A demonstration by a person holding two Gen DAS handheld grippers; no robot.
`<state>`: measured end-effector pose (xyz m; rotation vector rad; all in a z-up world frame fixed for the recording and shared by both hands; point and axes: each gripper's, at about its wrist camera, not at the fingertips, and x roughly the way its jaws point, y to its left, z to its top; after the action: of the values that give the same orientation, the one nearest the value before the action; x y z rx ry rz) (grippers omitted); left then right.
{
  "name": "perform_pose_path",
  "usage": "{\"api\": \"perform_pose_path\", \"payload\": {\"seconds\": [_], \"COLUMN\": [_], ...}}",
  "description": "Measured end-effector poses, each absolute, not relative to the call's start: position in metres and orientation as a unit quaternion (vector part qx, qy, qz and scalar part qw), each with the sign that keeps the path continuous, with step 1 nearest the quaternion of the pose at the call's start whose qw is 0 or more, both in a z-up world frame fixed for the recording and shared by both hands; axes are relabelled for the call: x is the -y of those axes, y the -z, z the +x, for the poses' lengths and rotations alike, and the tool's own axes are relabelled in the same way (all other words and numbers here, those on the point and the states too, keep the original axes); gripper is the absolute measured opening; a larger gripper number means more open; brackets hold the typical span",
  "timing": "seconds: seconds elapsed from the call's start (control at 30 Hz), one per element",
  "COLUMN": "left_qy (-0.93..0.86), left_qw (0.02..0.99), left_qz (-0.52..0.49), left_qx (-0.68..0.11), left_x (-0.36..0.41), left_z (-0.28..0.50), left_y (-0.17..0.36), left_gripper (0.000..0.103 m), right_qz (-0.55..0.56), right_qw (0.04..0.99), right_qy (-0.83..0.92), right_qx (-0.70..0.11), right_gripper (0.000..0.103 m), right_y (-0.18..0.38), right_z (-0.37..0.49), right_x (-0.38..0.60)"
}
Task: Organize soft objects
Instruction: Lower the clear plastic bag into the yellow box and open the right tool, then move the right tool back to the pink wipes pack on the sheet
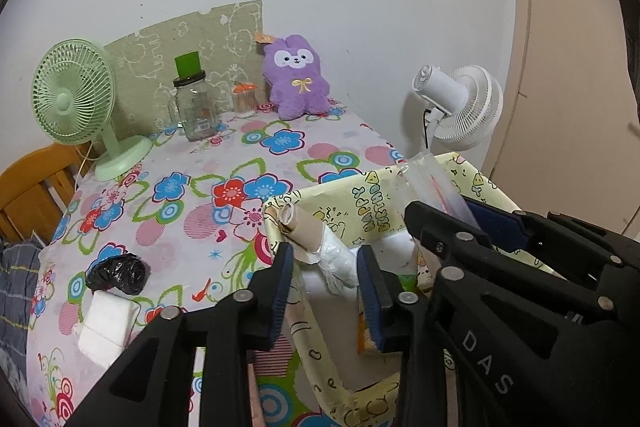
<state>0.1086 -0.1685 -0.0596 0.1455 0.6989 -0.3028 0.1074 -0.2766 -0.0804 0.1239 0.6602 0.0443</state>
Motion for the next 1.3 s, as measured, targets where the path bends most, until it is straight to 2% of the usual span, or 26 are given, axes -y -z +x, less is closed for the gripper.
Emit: {"api": "perform_pose_path", "payload": {"seconds": [0.03,0.1,0.17,0.23,0.33,0.53,0.6,0.9,1.3], "left_qy": [0.148,0.144,0.145,0.143,0.144,0.137,0.136,0.124,0.105], "left_qw": [0.925,0.926,0.926,0.926,0.927,0.930,0.931,0.939,0.943], "left_qz": [0.072,0.073,0.071,0.071,0.067,0.060,0.059,0.053,0.049], "left_qx": [-0.342,-0.341,-0.341,-0.342,-0.340,-0.336,-0.333,-0.316,-0.311], "left_x": [0.169,0.169,0.166,0.164,0.157,0.138,0.130,0.095,0.051], "left_z": [0.109,0.108,0.108,0.108,0.106,0.100,0.097,0.082,0.063], "left_y": [0.060,0.060,0.060,0.060,0.059,0.055,0.053,0.044,0.040], "left_gripper": [0.038,0.040,0.043,0.060,0.072,0.079,0.084,0.092,0.095], "right_qz": [0.060,0.062,0.068,0.065,0.063,0.054,0.051,0.050,0.040], "right_qw": [0.944,0.946,0.947,0.947,0.946,0.948,0.948,0.953,0.954], "right_qy": [-0.020,-0.016,-0.013,-0.015,-0.016,-0.017,-0.016,-0.027,-0.030], "right_qx": [-0.324,-0.319,-0.312,-0.316,-0.317,-0.315,-0.312,-0.298,-0.295], "right_gripper": [0.036,0.065,0.073,0.073,0.077,0.082,0.089,0.094,0.096], "right_y": [0.081,0.082,0.082,0.081,0.080,0.074,0.072,0.063,0.058], "right_z": [0.108,0.107,0.105,0.105,0.103,0.096,0.093,0.077,0.058], "right_x": [0.277,0.278,0.279,0.277,0.272,0.254,0.247,0.211,0.167]}}
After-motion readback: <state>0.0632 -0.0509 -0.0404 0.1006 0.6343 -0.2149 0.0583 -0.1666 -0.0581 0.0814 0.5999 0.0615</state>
